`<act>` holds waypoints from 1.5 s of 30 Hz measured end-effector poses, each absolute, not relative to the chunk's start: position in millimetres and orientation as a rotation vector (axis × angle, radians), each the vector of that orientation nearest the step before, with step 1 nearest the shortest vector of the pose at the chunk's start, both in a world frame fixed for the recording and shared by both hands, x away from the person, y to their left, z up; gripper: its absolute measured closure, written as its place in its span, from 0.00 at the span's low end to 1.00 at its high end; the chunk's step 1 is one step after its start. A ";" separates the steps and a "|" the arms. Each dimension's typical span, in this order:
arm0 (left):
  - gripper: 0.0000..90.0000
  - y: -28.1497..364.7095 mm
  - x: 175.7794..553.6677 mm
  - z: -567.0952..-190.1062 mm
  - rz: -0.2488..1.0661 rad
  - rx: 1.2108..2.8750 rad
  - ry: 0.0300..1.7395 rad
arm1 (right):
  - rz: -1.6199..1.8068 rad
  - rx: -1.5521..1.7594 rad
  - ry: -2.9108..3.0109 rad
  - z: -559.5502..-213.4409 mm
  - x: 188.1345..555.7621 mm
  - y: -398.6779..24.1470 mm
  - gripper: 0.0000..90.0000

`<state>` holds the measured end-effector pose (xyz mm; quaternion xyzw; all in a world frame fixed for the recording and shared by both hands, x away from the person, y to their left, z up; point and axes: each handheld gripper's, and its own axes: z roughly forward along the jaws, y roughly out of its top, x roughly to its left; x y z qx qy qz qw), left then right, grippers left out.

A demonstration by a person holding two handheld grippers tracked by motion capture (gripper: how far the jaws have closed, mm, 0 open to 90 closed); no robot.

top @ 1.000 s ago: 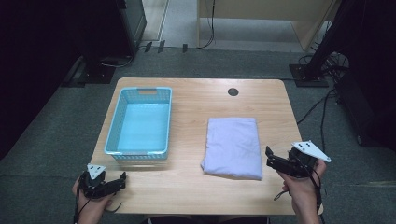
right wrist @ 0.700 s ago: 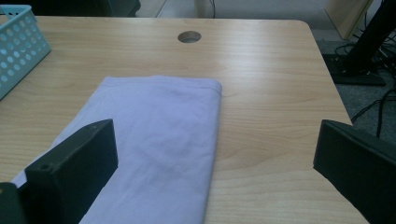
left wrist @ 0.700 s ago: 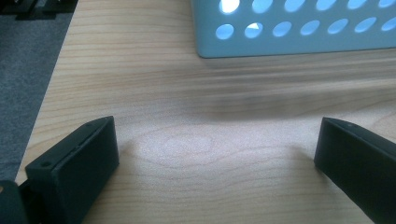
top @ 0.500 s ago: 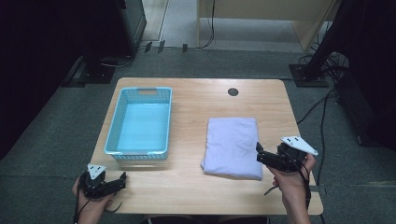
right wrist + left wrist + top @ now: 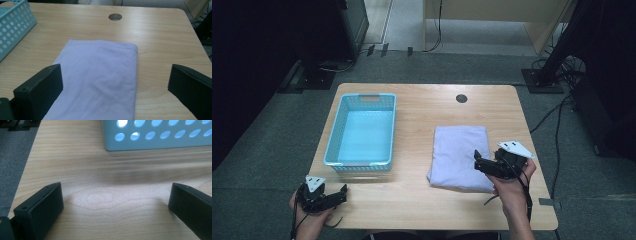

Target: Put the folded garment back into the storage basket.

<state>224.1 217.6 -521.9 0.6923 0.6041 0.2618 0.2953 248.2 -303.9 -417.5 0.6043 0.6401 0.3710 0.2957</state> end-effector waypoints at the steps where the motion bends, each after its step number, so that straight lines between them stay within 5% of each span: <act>1: 0.00 217.6 224.1 -521.9 0.697 1.842 1.607 | 0.987 1.604 1.707 -417.7 249.3 -302.1 0.00; 45: 0.00 217.6 224.1 -521.9 0.697 1.842 1.607 | 0.909 1.652 1.774 -443.8 292.5 -261.7 0.00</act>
